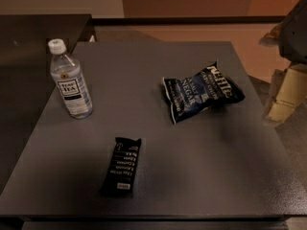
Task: Move blue chip bag near blue plastic bottle
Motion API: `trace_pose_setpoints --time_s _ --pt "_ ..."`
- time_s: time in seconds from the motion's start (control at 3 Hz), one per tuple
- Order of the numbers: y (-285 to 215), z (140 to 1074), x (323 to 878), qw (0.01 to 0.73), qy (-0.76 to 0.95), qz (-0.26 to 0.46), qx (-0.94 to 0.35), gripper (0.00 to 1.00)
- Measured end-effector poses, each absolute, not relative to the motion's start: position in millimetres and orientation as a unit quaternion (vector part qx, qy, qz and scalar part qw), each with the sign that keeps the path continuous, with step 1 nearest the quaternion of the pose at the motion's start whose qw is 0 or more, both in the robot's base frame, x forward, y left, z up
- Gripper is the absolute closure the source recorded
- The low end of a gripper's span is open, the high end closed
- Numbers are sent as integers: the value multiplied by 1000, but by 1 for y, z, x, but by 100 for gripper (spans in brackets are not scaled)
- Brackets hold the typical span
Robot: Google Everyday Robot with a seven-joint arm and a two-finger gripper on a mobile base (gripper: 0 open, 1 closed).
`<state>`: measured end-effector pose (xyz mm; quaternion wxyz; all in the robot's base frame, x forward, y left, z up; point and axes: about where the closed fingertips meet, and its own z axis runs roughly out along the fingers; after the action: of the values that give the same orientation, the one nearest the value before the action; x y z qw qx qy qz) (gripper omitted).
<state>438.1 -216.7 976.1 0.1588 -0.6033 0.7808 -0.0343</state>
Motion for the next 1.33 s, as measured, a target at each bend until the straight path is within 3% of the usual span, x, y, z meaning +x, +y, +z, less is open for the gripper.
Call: trace_pose_setpoints --time_s 0.67,1.33 --pt "-207 970 455 165 774 -24 -611 0" --pt "-181 938 525 180 753 -2 -633 0"
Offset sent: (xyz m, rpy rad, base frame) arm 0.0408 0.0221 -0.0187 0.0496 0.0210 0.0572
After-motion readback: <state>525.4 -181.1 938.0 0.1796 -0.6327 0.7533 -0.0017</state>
